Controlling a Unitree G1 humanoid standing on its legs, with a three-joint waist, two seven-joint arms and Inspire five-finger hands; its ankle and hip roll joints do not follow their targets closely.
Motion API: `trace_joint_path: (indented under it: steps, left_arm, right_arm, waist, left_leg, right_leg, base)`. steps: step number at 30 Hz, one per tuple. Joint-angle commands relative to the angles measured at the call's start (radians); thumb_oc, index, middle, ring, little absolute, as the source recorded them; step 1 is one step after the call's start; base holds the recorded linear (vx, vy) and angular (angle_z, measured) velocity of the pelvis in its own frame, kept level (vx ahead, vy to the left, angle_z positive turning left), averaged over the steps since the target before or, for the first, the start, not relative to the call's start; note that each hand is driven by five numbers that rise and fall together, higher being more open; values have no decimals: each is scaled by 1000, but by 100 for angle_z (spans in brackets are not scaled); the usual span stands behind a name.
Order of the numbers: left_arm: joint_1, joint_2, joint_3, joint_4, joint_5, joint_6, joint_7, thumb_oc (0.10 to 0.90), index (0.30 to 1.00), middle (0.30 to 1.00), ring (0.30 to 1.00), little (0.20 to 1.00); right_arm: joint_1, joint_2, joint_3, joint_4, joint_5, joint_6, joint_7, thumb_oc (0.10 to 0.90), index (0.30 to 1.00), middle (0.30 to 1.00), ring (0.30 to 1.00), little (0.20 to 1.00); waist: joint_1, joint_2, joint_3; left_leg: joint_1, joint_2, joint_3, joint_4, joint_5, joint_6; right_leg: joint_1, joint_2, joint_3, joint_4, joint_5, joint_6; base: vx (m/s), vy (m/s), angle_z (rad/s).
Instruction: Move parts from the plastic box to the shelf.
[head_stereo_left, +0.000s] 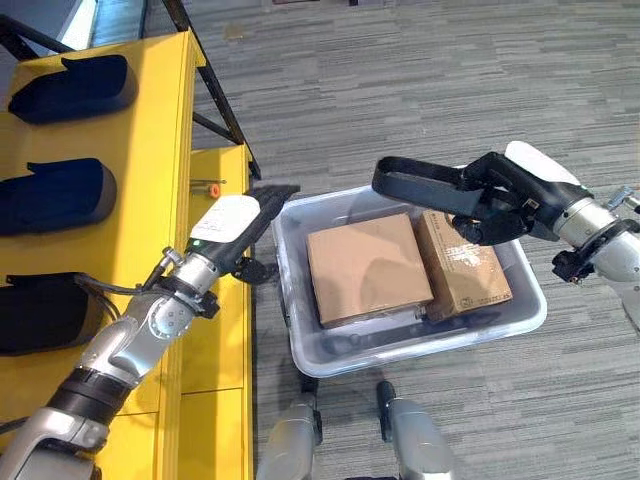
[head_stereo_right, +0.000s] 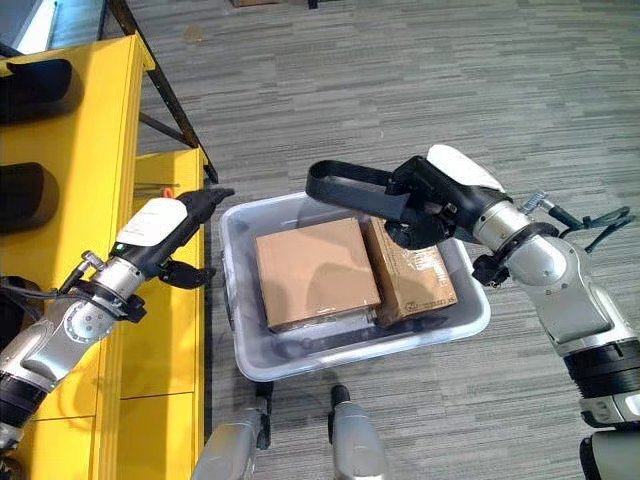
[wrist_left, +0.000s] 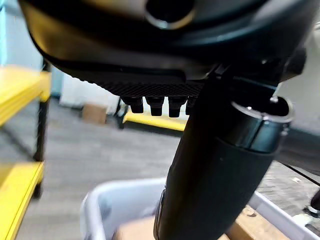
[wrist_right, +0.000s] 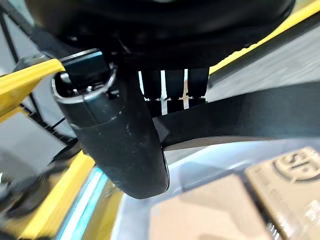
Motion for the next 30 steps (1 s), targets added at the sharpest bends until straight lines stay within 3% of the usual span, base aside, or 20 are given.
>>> trace_joint_path:
  steps: [1, 2, 5, 6, 7, 10, 12, 14, 15, 18, 24, 30]
  left_arm:
    - [-68, 4, 36, -75, -117, -89, 23, 900, 1000, 1000, 1000, 1000]
    - [-85, 5, 36, -84, -139, -91, 9, 900, 1000, 1000, 1000, 1000]
    - [-6, 47, 118, -126, -167, -193, -6, 900, 1000, 1000, 1000, 1000]
    - [60, 76, 172, -129, -187, -272, 13, 900, 1000, 1000, 1000, 1000]
    - [168, 118, 285, -138, -281, -397, 15, 900, 1000, 1000, 1000, 1000]
    - [243, 91, 366, -173, -399, -464, -70, 900, 1000, 1000, 1000, 1000]
    - [268, 76, 388, -196, -427, -473, -103, 900, 1000, 1000, 1000, 1000]
    - [290, 27, 405, -223, -519, -503, -206, 900, 1000, 1000, 1000, 1000]
    - [291, 27, 408, -224, -525, -502, -213, 900, 1000, 1000, 1000, 1000]
    - [292, -15, 398, -255, -600, -466, -375, 900, 1000, 1000, 1000, 1000]
    - [358, -9, 437, -263, -666, -448, -422, 900, 1000, 1000, 1000, 1000]
    - [353, -38, 424, -258, -686, -434, -481, 900, 1000, 1000, 1000, 1000]
  right_arm:
    - [-38, 44, 44, -83, 121, -59, 30, 400, 300, 300, 300, 300]
    - [-44, 54, 51, -90, 121, -55, 46, 400, 300, 300, 300, 300]
    - [-14, 66, 47, -138, 142, -24, 68, 400, 300, 300, 300, 300]
    - [13, 57, 29, -155, 160, -18, 90, 400, 300, 300, 300, 300]
    - [51, 61, 9, -160, 195, -22, 140, 400, 300, 300, 300, 300]
    - [55, 83, 19, -163, 164, -47, 161, 400, 300, 300, 300, 300]
    - [49, 86, 26, -179, 171, -33, 170, 400, 300, 300, 300, 300]
    - [43, 103, 33, -221, 177, 4, 178, 400, 300, 300, 300, 300]
    - [44, 102, 32, -223, 177, 6, 178, 400, 300, 300, 300, 300]
    - [54, 118, 17, -277, 139, 61, 163, 400, 300, 300, 300, 300]
    - [71, 105, -25, -264, 153, 40, 150, 400, 300, 300, 300, 300]
    - [36, 128, -19, -299, 142, 66, 181, 400, 300, 300, 300, 300]
  waist:
    - [-24, -33, -284]
    - [-24, -34, -288]
    - [-6, -34, -293]
    - [4, -30, -294]
    - [22, -25, -298]
    - [36, -26, -310]
    - [41, -28, -316]
    - [50, -31, -325]
    - [49, -30, -325]
    - [49, -34, -337]
    - [52, -32, -343]
    - [53, -34, -350]
  left_leg:
    - [33, 55, 64, 28, -139, -11]
    - [39, 54, 65, 23, -139, -10]
    - [41, 51, 58, 8, -138, -11]
    - [42, 48, 52, 5, -138, -8]
    - [50, 46, 53, -3, -134, -6]
    - [64, 47, 52, -15, -129, -4]
    - [69, 48, 50, -22, -126, -4]
    - [73, 49, 48, -27, -124, -5]
    - [74, 49, 48, -27, -124, -5]
    - [87, 50, 50, -39, -125, -3]
    - [92, 53, 59, -53, -123, -3]
    - [104, 52, 61, -62, -126, 0]
  right_leg:
    - [40, -28, -77, -153, 64, 8]
    - [44, -28, -78, -157, 66, 9]
    - [53, -29, -80, -174, 68, 12]
    - [58, -32, -85, -185, 72, 14]
    - [75, -36, -94, -199, 76, 14]
    - [95, -37, -98, -214, 81, 15]
    - [99, -36, -97, -218, 82, 16]
    - [106, -36, -103, -224, 84, 16]
    - [107, -36, -103, -224, 84, 16]
    - [115, -33, -102, -238, 91, 19]
    - [117, -32, -99, -253, 100, 24]
    - [125, -31, -98, -260, 101, 24]
  base:
    - [0, 0, 0]
    - [0, 0, 0]
    - [-47, 20, -2]
    - [-44, 42, -7]
    - [-29, 38, -7]
    - [13, 21, 6]
    - [12, 2, 6]
    - [0, 0, 0]
    - [0, 0, 0]
    - [0, 0, 0]
    - [-6, 10, -3]
    - [0, 0, 0]
